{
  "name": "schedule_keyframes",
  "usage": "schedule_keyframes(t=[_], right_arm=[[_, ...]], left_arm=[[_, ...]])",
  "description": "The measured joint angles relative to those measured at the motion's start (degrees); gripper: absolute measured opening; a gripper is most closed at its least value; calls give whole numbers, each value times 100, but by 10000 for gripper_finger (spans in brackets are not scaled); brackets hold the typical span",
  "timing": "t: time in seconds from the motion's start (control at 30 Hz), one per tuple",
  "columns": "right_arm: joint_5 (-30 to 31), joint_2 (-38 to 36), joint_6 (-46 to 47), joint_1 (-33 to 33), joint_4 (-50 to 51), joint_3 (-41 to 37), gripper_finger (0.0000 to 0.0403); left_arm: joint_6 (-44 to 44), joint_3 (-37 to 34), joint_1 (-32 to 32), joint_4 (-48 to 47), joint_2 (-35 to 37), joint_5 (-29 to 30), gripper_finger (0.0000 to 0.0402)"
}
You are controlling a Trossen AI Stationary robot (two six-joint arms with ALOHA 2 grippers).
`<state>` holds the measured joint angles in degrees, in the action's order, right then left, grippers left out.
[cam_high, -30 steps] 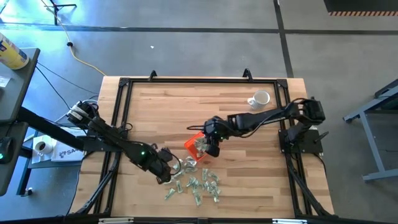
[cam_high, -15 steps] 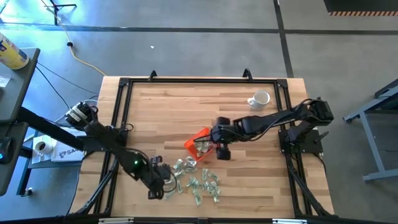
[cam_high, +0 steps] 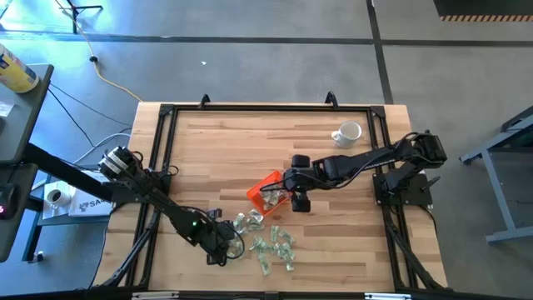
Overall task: Pick and place Stevia / Truvia into bins
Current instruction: Put the stevia packet into the orange bin
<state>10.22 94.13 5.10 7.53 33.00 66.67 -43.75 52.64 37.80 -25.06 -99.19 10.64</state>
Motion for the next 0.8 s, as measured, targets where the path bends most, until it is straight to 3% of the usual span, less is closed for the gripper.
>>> schedule_keyframes(t=[0.23, 0.43, 0.63, 0.8], right_arm=[[389, -264, 17, 146, 209, -9, 314], [967, -747, 376, 330, 804, -9, 314], [1690, -1287, 1082, 533, 1932, -9, 314], [2162, -1637, 1648, 673, 2648, -9, 314]], left_arm=[[42, 7, -63, -168, -14, 36, 144], [271, 9, -212, -348, 36, 82, 34], [539, 243, -636, -1791, 402, 177, 44], [1607, 838, -1276, -2889, 1152, 529, 32]])
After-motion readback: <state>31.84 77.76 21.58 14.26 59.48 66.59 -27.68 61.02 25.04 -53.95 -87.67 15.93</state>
